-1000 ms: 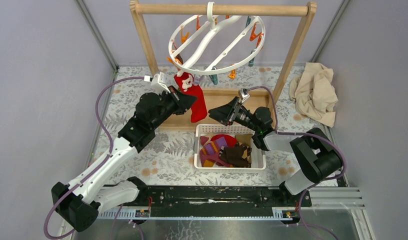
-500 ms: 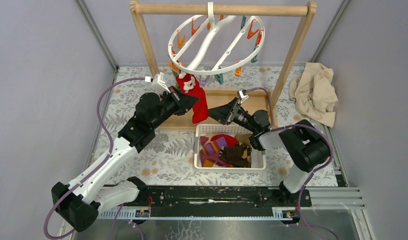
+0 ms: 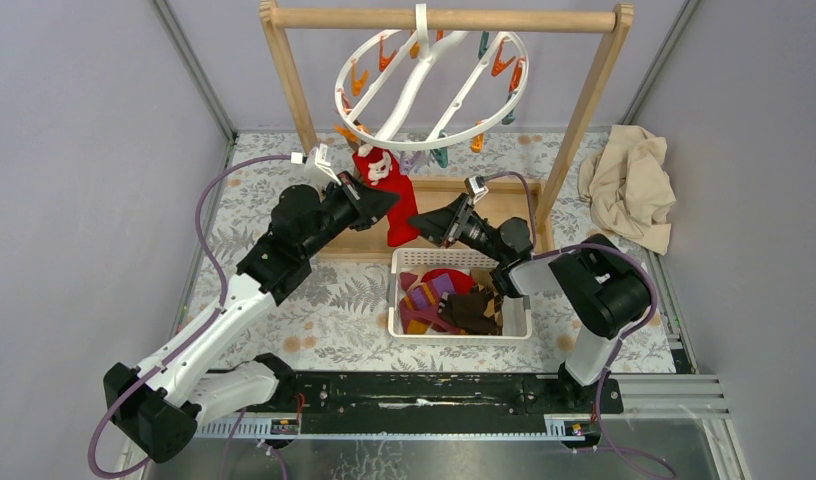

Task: Remove the socks clipped to the hanger
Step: Remove the sock from the hanger.

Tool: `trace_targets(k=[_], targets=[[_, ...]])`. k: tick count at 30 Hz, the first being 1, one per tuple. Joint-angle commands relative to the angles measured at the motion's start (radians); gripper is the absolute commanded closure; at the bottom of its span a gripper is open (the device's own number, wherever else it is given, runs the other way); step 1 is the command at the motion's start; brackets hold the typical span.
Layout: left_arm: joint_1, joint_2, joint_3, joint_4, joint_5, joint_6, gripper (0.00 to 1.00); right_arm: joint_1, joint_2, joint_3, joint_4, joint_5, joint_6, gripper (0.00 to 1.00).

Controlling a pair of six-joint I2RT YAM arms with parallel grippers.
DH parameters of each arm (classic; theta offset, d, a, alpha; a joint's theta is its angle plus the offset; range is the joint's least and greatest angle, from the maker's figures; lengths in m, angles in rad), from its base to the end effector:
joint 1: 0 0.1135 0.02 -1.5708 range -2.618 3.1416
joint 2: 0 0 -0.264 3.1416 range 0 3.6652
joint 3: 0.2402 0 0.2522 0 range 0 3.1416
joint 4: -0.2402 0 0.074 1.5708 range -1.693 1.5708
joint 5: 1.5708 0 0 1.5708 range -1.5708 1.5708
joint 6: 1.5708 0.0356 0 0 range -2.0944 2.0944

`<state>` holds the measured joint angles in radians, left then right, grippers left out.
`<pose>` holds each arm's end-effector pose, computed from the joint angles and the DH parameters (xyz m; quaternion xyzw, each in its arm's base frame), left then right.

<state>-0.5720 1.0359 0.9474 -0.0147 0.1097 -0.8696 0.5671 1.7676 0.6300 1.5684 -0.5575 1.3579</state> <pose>0.2027 -0.1351 0.3675 -0.0736 0.7388 -0.4719 0.4755 0.2628 0.1897 0.2188 -0.0139 0.5680 0.7491 0.3407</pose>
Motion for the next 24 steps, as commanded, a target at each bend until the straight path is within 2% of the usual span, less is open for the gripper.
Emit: trace_targets(k=[1, 8, 10, 12, 17, 24], targets=[[0.005, -0.002, -0.016, 0.067, 0.006, -0.006, 1.00, 0.016, -0.050, 0.046, 0.137, 0.008, 0.015, 0.45], [0.004, -0.004, -0.020, 0.040, -0.012, 0.025, 1.00, 0.023, -0.094, 0.028, 0.136, 0.002, 0.045, 0.90], [0.004, -0.006, -0.017, 0.023, -0.021, 0.039, 0.93, 0.023, -0.112, 0.018, 0.132, 0.001, 0.053, 0.97], [0.005, -0.012, -0.011, 0.018, -0.032, 0.061, 0.83, 0.023, -0.132, 0.007, 0.118, -0.001, 0.059, 1.00], [0.005, -0.040, -0.010, -0.004, -0.067, 0.107, 0.49, 0.023, -0.177, -0.002, 0.069, -0.022, 0.073, 1.00], [0.006, -0.075, -0.011, 0.009, -0.106, 0.185, 0.20, 0.023, -0.268, 0.002, -0.077, -0.053, 0.052, 1.00]])
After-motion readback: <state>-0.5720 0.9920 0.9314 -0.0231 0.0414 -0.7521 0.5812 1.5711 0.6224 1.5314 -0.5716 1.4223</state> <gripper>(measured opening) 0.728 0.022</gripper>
